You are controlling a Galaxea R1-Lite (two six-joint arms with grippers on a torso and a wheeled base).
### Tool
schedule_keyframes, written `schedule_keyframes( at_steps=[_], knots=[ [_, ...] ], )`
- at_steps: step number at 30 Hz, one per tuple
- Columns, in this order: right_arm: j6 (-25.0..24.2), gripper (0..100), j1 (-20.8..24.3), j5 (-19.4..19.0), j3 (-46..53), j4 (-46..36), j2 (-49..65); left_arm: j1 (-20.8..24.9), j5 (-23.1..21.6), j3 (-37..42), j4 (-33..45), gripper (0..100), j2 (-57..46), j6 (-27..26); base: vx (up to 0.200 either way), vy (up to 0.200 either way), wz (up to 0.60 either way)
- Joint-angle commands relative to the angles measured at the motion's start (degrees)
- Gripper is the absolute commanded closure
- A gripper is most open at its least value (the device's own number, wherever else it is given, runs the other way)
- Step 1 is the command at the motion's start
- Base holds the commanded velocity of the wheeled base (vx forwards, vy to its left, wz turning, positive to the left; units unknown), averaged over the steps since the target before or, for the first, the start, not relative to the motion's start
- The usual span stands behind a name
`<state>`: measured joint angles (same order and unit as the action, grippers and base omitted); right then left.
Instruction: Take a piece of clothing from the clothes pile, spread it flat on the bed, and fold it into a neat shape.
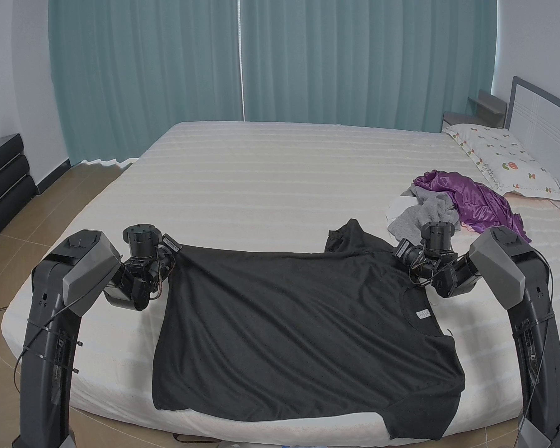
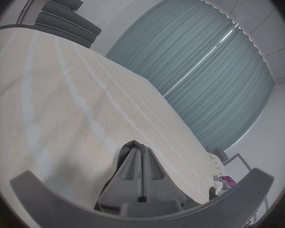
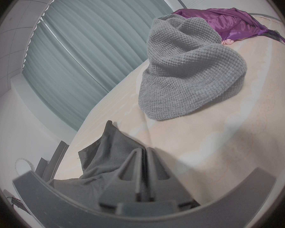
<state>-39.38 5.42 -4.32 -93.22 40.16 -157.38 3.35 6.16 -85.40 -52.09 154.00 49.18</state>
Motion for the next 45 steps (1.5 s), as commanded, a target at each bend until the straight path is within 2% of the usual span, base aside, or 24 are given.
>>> schedule_keyframes(
  at_steps=[1, 13, 20, 29, 45],
  knots=[
    [0.0, 100, -0.2, 0.3, -0.1, 0.8, 0.1, 0.1, 0.0, -0.2, 0.0, 100, 0.1, 0.0, 0.000, 0.000, 0.00],
    [-0.4, 100, -2.3, 1.3, -0.1, 5.2, 1.1, 0.1, -0.1, -1.8, 0.1, 100, 0.3, -0.4, 0.000, 0.000, 0.00],
    [-0.1, 100, -2.6, 5.4, -0.2, 6.6, 2.0, 0.5, 0.5, -2.2, -0.3, 100, 0.2, -6.0, 0.000, 0.000, 0.00],
    [-0.1, 100, -3.9, 7.2, -1.3, 8.4, 2.3, 0.3, 0.6, -5.5, 0.3, 100, 0.4, -13.1, 0.000, 0.000, 0.00],
    [0.2, 100, -4.3, 7.7, -3.1, 10.2, 1.4, 0.4, 1.1, -10.4, 0.3, 100, 4.1, -13.4, 0.000, 0.000, 0.00]
  ],
)
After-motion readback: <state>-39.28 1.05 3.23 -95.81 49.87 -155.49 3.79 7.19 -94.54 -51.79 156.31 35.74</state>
